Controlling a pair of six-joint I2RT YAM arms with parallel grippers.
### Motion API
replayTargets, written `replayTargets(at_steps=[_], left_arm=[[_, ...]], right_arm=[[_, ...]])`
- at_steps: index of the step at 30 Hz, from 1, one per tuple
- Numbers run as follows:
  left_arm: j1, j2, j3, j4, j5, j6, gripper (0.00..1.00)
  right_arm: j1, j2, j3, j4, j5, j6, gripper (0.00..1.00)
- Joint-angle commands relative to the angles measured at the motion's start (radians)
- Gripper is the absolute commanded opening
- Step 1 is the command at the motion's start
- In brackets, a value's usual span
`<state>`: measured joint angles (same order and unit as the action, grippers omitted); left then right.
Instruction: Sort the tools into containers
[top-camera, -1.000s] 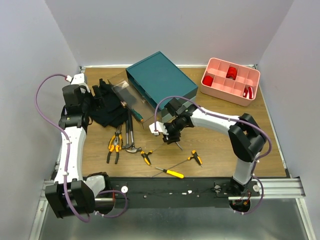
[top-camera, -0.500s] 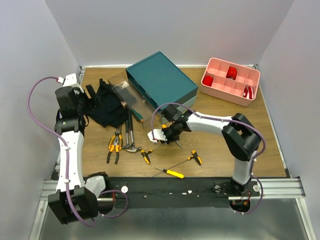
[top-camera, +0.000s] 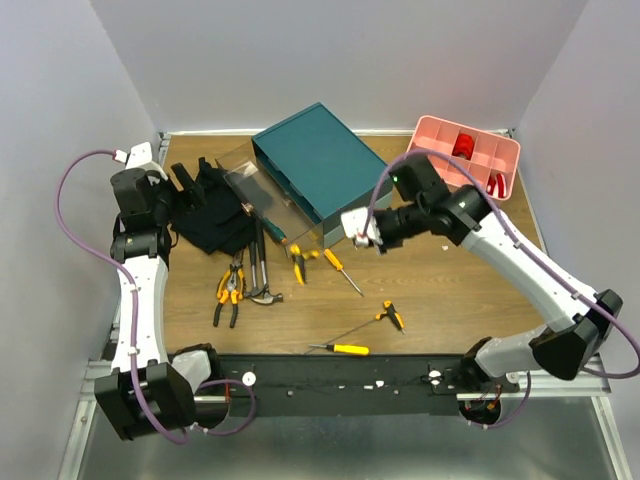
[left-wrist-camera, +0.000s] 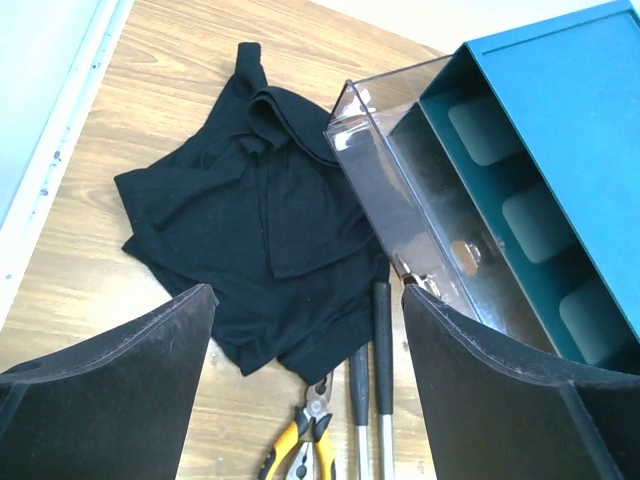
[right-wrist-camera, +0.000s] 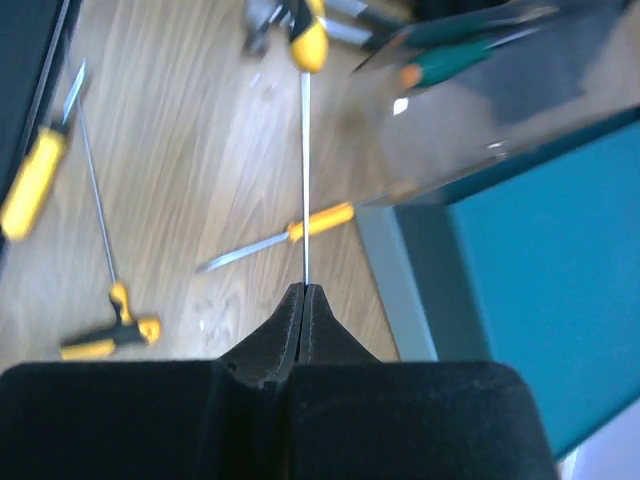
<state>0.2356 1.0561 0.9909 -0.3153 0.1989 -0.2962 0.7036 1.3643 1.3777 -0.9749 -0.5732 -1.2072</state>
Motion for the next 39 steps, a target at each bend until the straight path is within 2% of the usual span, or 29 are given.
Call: replayTargets(at_steps=[1, 2, 7, 8, 14, 17, 24, 31, 32, 33, 34, 37, 39], left_arm=[[0.007, 0.002, 0.018, 0.047, 0.027, -0.027, 0.85], [0.005, -0.002, 0.018, 0.039, 0.024, -0.026, 0.85], [0.008, -0.037, 0.005, 0.016, 0.011, -0.024, 0.85], [0.008, -0.044, 0.002, 0.009, 0.011, -0.023, 0.85], [0.024, -0.080, -0.027, 0.002, 0.019, -0.034, 0.85], [0.048, -0.088, -0.047, 0.010, 0.025, -0.050, 0.85], [0.099, -0.110, -0.075, 0.007, 0.040, -0.077, 0.85], [0.130, -0.102, -0.075, 0.008, 0.059, -0.106, 0.84], [0.133, -0.102, -0.074, 0.012, 0.060, -0.109, 0.83], [0.136, -0.099, -0.072, 0.015, 0.066, -0.110, 0.83], [0.137, -0.097, -0.071, 0.016, 0.073, -0.110, 0.83], [0.137, -0.097, -0.067, 0.025, 0.085, -0.113, 0.83], [0.137, -0.093, -0.064, 0.033, 0.092, -0.116, 0.83]], right_arm=[[-0.003, 0.166, 0.231, 0.080, -0.073, 0.430, 0.01], [-0.003, 0.215, 0.342, 0.099, -0.064, 0.606, 0.01], [-0.001, 0.467, 0.668, 0.148, -0.008, 1.015, 0.01], [-0.001, 0.499, 0.707, 0.157, -0.004, 1.138, 0.01], [0.010, 0.650, 0.785, 0.280, -0.042, 1.440, 0.01], [0.010, 0.714, 0.807, 0.315, -0.051, 1.523, 0.01], [0.010, 0.874, 0.906, 0.347, -0.019, 1.600, 0.01], [0.020, 0.957, 0.929, 0.360, 0.090, 1.638, 0.01], [0.022, 0.960, 0.939, 0.363, 0.088, 1.626, 0.10], [0.023, 0.957, 0.946, 0.372, 0.079, 1.611, 0.26], [0.025, 0.952, 0.960, 0.387, 0.067, 1.598, 0.50], [0.023, 0.896, 0.985, 0.390, 0.099, 1.552, 0.70], [0.022, 0.851, 0.979, 0.378, 0.116, 1.484, 0.73]])
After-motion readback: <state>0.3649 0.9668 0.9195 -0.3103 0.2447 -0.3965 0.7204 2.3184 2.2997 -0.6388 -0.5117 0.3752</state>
